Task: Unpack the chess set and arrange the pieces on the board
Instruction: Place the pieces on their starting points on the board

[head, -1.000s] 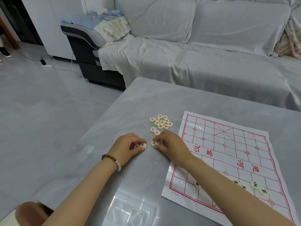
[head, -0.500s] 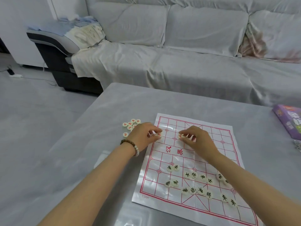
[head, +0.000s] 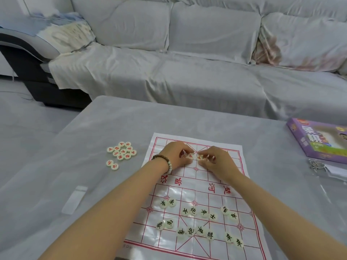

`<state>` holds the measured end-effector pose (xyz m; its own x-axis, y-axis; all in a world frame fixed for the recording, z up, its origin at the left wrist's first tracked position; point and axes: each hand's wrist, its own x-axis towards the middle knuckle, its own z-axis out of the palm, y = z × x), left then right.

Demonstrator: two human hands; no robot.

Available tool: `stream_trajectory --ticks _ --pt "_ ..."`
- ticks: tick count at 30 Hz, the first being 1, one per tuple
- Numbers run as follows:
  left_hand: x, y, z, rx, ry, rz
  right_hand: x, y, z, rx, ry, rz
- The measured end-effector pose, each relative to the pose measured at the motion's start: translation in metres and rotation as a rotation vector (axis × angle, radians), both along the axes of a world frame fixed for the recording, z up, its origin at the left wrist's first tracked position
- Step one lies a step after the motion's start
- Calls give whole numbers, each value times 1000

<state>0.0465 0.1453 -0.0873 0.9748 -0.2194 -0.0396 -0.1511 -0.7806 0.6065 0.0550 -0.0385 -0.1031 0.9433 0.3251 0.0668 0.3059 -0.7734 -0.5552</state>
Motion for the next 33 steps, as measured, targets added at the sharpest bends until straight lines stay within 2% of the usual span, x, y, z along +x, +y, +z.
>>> stream_trajectory --ticks 5,8,11,15,18,20,25,33 --pt "-32 45 2 113 -98 75 -16 17 12 27 -154 -1" --pt "-59 102 -5 228 -149 235 -26 52 19 -3 -135 147" --pt "-87 152 -15 229 -74 391 -41 102 19 -54 -68 289" --pt "-118 175 -27 182 -20 324 -63 161 11 -62 -36 424" --pt "-127 188 -35 200 -25 262 -75 195 6 -67 -73 486" --pt "-128 196 -36 145 -38 279 -77 210 2 -83 -99 510" --pt "-120 210 -35 32 -65 334 -78 223 -12 -273 -147 580" --pt "-83 202 -19 171 -100 164 -77 184 -9 -100 -253 439"
